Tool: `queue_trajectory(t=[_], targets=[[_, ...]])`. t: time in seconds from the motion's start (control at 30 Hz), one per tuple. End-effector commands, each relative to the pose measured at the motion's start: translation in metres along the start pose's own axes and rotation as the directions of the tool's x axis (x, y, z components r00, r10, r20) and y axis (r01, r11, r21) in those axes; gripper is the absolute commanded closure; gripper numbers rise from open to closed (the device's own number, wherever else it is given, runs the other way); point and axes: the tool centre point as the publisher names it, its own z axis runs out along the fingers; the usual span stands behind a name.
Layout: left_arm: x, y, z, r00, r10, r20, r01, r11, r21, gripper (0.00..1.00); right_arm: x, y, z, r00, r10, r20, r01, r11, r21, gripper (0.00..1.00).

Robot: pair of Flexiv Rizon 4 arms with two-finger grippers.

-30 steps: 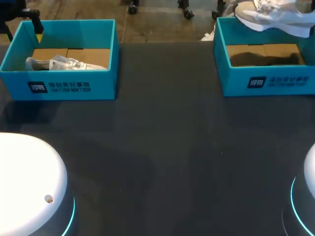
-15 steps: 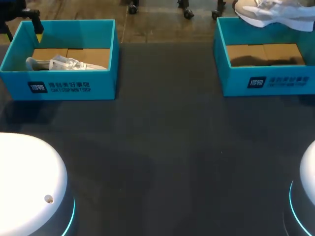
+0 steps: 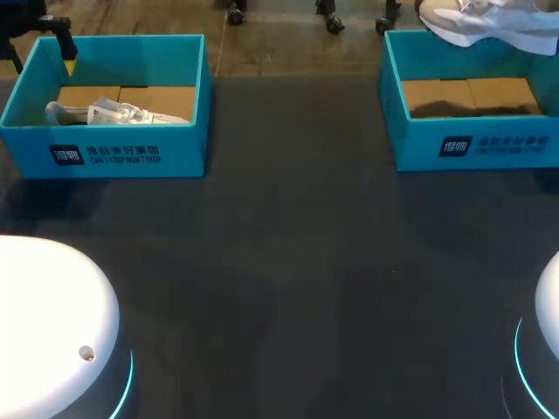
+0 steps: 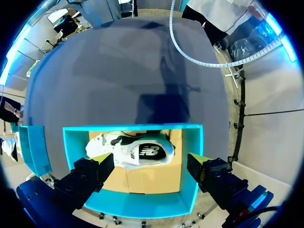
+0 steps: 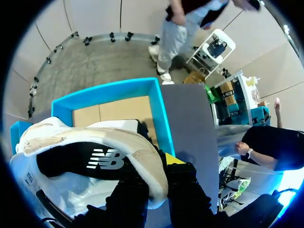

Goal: Take the shoe out of the shoebox, open the shoe tongue, remove and reinsert the insole, then place the shoe into the shoebox

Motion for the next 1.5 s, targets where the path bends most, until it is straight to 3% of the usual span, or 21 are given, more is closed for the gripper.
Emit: queue_trajectory(t=[0.03,0.17,0.3,0.8,1.03,1.2,1.5], targets=[[0.0,-0.002,0.0,1.0,0.001,-0.001,-0.001,1.0,-0.004,0.0,-0.001,-0.002,-0.001,1.0,0.001,-0.003,-0.001,1.0,-0.006,1.0],[0.0,-0.002,0.0,1.0,0.001,-0.001,-0.001,1.0,-0.004,0.0,-0.001,-0.002,-0.001,1.0,0.001,-0.003,-0.001,1.0,-0.006,1.0],[0.0,-0.002,0.0,1.0,0.001,-0.001,-0.001,1.0,-0.004,0.0,0.005,-0.019,-0.007,0.999,0.022,0.023,-0.022,0.999,0.027,1.0],[0.0,-0.002,0.0,1.0,0.001,-0.001,-0.001,1.0,-0.004,0.0,0.035,-0.078,-0.048,0.998,0.01,0.058,-0.011,1.0,0.013,1.0],[0.0,-0.002,0.0,1.0,0.001,-0.001,-0.001,1.0,-0.004,0.0,0.056,-0.124,-0.069,0.995,0.034,0.097,-0.036,0.999,0.016,1.0],[0.0,-0.002,0.0,1.0,0.001,-0.001,-0.001,1.0,-0.004,0.0,0.069,-0.144,-0.085,0.993,0.003,0.116,-0.005,1.0,0.024,1.0],[0.0,-0.002,0.0,1.0,0.001,-0.001,-0.001,1.0,-0.004,0.0,0.105,-0.212,-0.105,0.993,0.004,0.121,-0.007,1.0,0.026,1.0]])
